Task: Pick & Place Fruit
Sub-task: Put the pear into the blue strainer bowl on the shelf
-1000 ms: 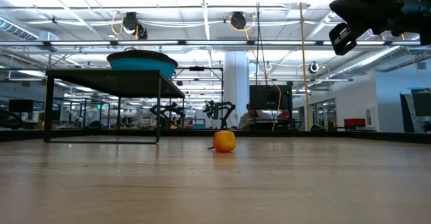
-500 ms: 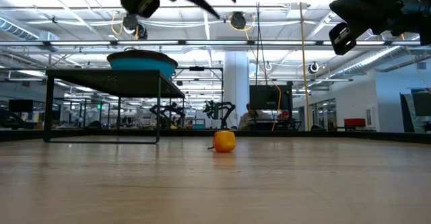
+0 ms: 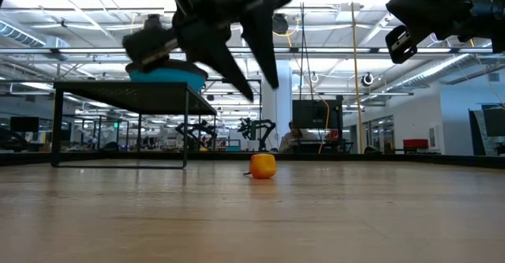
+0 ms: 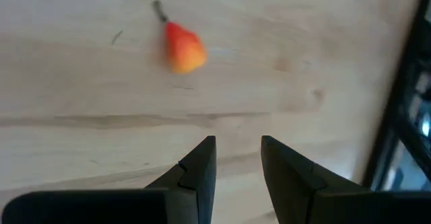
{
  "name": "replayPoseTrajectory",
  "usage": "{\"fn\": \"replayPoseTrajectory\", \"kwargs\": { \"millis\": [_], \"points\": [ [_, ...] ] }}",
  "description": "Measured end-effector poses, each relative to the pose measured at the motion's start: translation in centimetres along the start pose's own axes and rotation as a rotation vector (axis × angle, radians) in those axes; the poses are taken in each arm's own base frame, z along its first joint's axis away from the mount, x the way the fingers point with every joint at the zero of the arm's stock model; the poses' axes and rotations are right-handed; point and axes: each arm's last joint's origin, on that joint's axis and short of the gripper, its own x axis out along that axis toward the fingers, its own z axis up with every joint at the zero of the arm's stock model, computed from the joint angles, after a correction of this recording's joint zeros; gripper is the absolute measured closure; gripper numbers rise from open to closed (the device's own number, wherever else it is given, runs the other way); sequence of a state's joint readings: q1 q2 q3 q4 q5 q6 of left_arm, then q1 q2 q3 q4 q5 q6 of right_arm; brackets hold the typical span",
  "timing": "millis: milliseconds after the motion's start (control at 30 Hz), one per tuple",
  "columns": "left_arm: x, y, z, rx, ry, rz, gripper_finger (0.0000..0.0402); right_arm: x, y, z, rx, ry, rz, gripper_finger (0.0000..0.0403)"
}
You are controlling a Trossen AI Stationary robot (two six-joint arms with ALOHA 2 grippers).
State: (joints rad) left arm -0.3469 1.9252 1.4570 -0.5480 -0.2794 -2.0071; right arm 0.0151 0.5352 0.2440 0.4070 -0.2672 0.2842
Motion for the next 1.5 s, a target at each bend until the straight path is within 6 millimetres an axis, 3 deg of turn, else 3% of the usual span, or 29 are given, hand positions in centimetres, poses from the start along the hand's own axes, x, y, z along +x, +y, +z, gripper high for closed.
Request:
{"fn": "replayPoseTrajectory", "kwargs": {
  "millis": [267,700,1500],
  "points": [
    [2.9,0.4,1.1,-0.118,-0.034,0.062,0.0286,0.0,0.0,0.0,-0.001,0.001,0.0,0.0403],
    [3.4,-0.2,3.8,-0.126,-0.038,0.117,0.0286,0.0,0.0,0.0,-0.001,0.001,0.001,0.0403],
    [3.9,0.0,3.9,-0.115,-0.071,0.115,0.0286,0.0,0.0,0.0,-0.035,0.0,0.0,0.0403]
  ]
}}
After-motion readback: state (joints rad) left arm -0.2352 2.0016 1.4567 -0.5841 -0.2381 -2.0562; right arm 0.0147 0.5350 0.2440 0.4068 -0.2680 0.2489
